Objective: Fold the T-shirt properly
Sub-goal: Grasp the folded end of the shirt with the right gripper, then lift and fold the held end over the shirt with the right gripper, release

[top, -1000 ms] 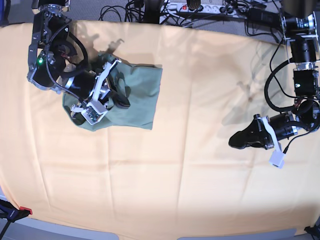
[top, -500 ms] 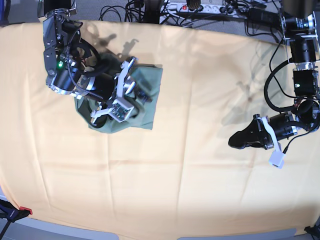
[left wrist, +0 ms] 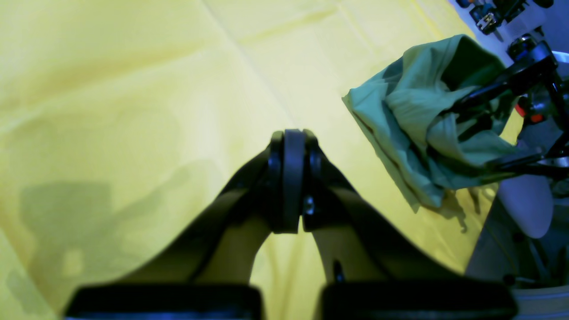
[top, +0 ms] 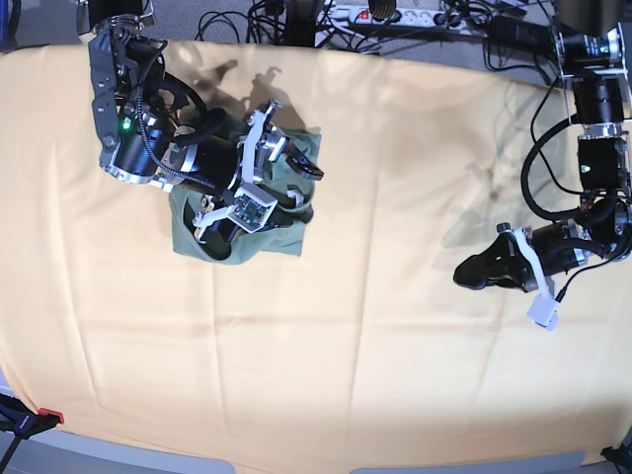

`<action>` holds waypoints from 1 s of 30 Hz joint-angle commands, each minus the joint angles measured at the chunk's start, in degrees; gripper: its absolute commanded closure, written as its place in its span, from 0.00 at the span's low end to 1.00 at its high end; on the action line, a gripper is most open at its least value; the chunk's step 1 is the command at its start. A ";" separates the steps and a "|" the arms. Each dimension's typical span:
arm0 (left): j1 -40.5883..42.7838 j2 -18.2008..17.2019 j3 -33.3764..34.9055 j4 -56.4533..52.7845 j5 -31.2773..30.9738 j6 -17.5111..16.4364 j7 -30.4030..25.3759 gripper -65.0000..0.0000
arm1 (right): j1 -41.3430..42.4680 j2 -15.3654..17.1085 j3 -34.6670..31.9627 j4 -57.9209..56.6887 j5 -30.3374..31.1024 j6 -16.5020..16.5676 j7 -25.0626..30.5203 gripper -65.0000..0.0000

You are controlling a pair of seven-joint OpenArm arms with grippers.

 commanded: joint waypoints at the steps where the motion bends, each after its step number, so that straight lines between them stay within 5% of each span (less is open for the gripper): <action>1: -1.36 -0.98 -0.48 0.87 -0.87 -0.35 -1.03 1.00 | 0.81 0.22 0.33 2.49 0.96 0.10 1.09 0.33; 13: 1.97 -0.96 -0.48 0.90 -1.20 -0.37 -1.29 1.00 | 0.74 1.42 0.33 9.22 -14.64 -0.63 0.81 0.34; 19: 2.23 -0.98 -0.48 0.90 -1.22 -0.35 -1.33 1.00 | -0.48 5.77 0.33 6.86 -18.29 -1.53 1.31 0.58; 25: 2.23 -0.96 -0.48 0.90 -1.75 -0.35 -1.51 1.00 | -0.46 5.90 0.31 1.36 -18.34 -1.55 4.50 0.60; 29: 2.23 -1.01 -0.48 0.90 -2.49 -0.35 -1.49 1.00 | 0.00 5.88 0.31 -2.64 -20.26 -1.55 9.70 0.98; 30: 2.25 -1.03 -0.48 0.90 -2.47 -0.35 -1.46 1.00 | 0.07 5.88 0.26 -2.73 -20.41 -1.60 10.80 1.00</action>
